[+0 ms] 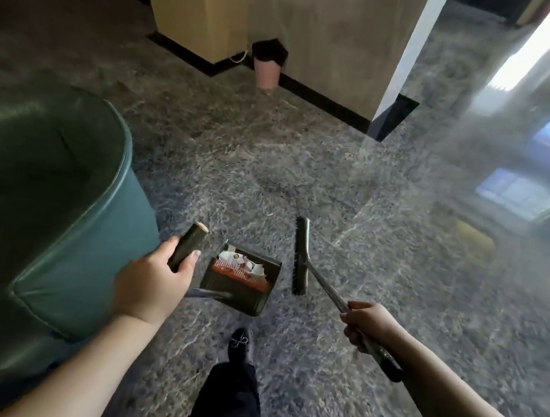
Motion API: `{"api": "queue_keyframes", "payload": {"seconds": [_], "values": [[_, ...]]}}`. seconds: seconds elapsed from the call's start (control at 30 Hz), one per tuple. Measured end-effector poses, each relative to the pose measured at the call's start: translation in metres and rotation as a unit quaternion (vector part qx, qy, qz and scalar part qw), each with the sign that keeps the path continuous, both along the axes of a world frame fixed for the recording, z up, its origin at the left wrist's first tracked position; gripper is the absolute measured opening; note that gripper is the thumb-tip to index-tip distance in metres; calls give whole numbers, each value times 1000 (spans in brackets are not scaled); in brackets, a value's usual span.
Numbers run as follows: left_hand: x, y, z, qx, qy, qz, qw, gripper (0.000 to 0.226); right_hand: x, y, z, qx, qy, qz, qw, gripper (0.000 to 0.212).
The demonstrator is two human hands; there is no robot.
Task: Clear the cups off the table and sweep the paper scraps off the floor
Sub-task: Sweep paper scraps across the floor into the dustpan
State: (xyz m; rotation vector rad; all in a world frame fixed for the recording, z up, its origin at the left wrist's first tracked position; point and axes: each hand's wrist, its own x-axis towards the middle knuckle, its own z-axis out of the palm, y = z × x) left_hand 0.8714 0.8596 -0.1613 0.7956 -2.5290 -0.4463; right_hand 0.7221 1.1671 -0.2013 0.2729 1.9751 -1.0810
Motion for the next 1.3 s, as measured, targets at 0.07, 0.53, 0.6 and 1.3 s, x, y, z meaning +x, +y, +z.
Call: {"api": "queue_keyframes", "payload": {"seconds": [0.07, 0.53, 0.6, 1.3], "values": [[-39, -23, -2, -2, 1, 3, 1000, 44, -38, -26, -2, 6, -6, 5, 1000, 21], [-336, -188, 1, 17, -48, 17, 999, 32, -322, -199, -7, -6, -25, 13, 1000, 12], [-383, -213, -2, 29, -52, 29, 998, 32, -377, -226, -11, -11, -34, 18, 999, 14], [-787, -509, 12, -6, -7, 30, 1000, 44, -800, -515, 0, 6, 0, 69, 998, 14]]}}
